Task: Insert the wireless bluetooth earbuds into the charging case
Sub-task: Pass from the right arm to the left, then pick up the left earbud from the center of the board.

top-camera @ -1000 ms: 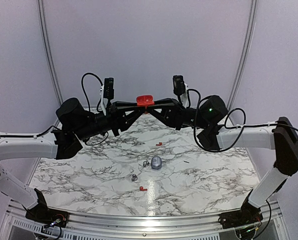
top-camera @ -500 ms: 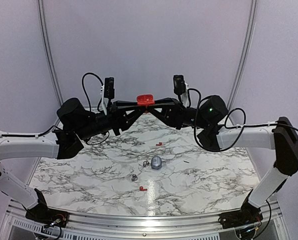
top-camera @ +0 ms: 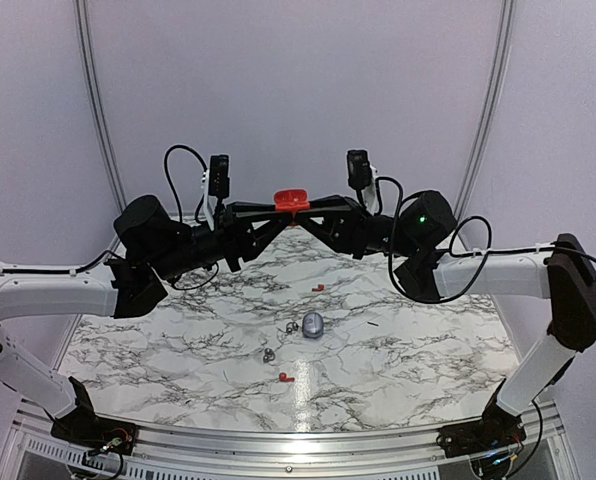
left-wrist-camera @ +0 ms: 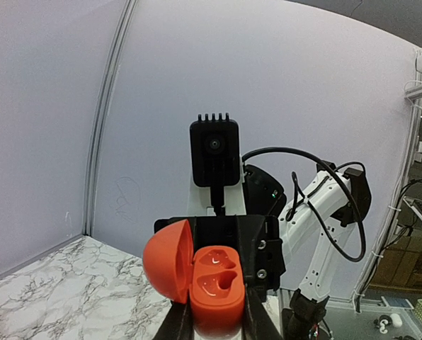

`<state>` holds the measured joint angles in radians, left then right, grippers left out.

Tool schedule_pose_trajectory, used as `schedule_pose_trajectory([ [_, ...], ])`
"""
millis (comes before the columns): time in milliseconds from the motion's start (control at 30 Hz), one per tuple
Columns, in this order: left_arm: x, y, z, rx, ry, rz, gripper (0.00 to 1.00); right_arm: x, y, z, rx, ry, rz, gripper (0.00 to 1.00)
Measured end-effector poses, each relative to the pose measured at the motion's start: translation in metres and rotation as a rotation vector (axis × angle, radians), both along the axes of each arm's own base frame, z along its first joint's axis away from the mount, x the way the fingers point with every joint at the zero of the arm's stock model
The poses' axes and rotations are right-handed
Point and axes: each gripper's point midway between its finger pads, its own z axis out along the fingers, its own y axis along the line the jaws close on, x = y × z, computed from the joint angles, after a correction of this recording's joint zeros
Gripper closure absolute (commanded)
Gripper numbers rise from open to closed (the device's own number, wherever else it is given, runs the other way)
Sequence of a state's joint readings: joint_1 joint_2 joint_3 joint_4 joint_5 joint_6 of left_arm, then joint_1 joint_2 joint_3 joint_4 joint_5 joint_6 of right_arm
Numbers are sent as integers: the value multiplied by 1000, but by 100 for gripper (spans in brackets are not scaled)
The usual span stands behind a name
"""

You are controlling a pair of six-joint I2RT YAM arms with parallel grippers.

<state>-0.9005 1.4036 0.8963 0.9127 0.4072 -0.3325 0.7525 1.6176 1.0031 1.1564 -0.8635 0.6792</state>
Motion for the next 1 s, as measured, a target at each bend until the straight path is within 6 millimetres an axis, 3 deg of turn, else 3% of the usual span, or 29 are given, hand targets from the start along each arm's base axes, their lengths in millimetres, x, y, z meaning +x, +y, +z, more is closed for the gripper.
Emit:
schedule_pose_trajectory([
  [100,-2,3,-2,22,-20,9,94,3,-3,-4,-12,11,-1,42],
  [367,-13,19,-6,75,-46,20,97,16,-25,-28,-108,58,-67,35],
  [667,-32,44,-57,233,-8,31,100,6,-45,-36,-285,-32,-195,35],
  [800,-40,54,-85,293,37,29,100,6,-48,-57,-377,-22,-213,37],
  [1000,-48,75,-110,328,103,65,100,5,-49,-111,-552,16,-224,39],
])
